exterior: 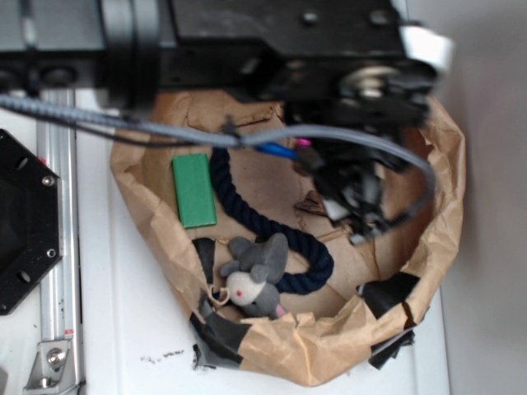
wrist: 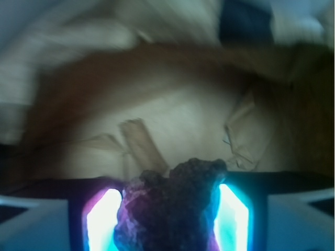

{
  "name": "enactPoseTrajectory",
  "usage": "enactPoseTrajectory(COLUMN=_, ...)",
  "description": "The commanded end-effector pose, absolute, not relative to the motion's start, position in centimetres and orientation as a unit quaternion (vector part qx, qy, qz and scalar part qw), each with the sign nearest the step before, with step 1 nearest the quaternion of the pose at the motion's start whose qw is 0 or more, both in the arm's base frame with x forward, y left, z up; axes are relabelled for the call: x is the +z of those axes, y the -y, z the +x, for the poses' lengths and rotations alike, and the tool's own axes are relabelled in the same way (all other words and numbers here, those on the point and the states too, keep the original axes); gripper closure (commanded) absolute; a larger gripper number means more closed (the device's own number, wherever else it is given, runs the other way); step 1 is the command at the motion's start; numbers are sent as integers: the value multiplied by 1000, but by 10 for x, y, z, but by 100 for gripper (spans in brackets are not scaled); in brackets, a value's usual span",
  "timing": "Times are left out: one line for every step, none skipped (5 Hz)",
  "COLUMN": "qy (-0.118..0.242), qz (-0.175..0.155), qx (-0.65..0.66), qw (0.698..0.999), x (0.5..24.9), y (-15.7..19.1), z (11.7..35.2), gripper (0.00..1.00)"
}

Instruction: Grab the rock.

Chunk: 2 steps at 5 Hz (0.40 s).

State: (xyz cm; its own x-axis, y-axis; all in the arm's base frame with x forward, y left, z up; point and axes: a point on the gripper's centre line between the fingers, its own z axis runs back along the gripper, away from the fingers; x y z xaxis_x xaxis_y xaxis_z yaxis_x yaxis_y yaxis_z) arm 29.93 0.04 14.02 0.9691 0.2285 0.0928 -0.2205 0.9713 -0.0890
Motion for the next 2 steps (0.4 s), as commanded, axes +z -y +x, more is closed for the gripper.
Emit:
enactPoseTrajectory(qy=71, qz=4, qx=68, qw=995, x=181, y=20, z=295, gripper=100)
enactPoseTrajectory(qy=69, qz=8, qx=69, qw=995, x=179, y=19, z=296, gripper=100)
